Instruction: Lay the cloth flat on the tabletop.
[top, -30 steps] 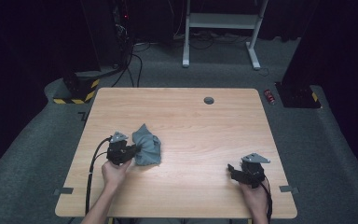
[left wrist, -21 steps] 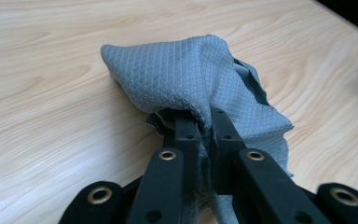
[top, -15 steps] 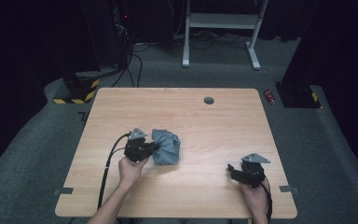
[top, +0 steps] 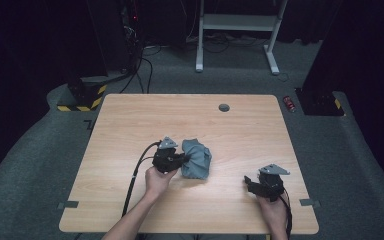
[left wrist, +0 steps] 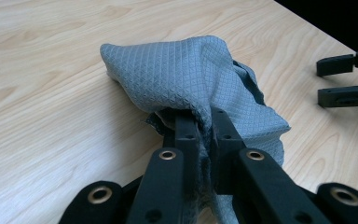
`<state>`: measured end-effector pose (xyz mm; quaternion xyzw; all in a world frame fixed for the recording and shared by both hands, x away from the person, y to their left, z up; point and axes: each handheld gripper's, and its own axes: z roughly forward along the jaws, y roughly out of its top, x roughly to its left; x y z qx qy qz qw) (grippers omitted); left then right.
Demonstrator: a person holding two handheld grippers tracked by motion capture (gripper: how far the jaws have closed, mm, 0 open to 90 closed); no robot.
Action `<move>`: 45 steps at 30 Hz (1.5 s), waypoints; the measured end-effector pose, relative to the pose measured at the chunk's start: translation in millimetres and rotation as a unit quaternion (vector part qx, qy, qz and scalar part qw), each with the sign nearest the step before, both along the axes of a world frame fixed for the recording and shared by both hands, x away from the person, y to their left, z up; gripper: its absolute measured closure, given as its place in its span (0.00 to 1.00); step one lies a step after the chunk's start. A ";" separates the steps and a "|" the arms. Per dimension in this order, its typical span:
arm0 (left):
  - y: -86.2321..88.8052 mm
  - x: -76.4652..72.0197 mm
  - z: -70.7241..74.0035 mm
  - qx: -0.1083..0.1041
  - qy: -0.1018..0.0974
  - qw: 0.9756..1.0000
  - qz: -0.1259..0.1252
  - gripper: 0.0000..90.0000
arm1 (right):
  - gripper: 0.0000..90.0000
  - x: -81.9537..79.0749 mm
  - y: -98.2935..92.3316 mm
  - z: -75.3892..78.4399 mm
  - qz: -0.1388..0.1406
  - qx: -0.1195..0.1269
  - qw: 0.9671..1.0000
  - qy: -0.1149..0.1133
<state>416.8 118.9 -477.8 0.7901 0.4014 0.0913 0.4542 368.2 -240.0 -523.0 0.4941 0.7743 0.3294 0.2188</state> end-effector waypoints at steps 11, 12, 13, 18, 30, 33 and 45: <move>-35.6 4.4 -1.8 -0.009 0.005 0.999 -0.032 0.94 | 0.36 0.0 0.0 0.0 0.000 0.000 1.000 0.000; -38.4 4.4 -2.4 -0.010 0.004 0.999 -0.034 0.94 | 0.36 0.0 0.0 0.0 0.000 0.000 1.000 0.000; -38.4 4.4 -2.4 -0.010 0.004 0.999 -0.034 0.94 | 0.36 0.0 0.0 0.0 0.000 0.000 1.000 0.000; -54.2 6.1 -10.2 -0.001 0.005 0.999 -0.052 0.93 | 0.36 0.0 0.0 0.0 0.000 0.000 1.000 0.000; -70.6 0.6 -19.7 0.053 0.005 0.997 -0.049 0.66 | 0.36 0.0 0.0 0.0 0.000 0.000 1.000 0.000; -71.0 -8.0 -13.2 0.062 -0.015 0.997 -0.049 0.61 | 0.36 0.0 -0.1 0.0 0.000 0.000 1.000 0.000; -100.5 -31.1 -12.1 0.084 -0.036 0.990 -0.105 0.55 | 0.36 0.1 0.0 0.0 0.000 0.000 1.000 0.000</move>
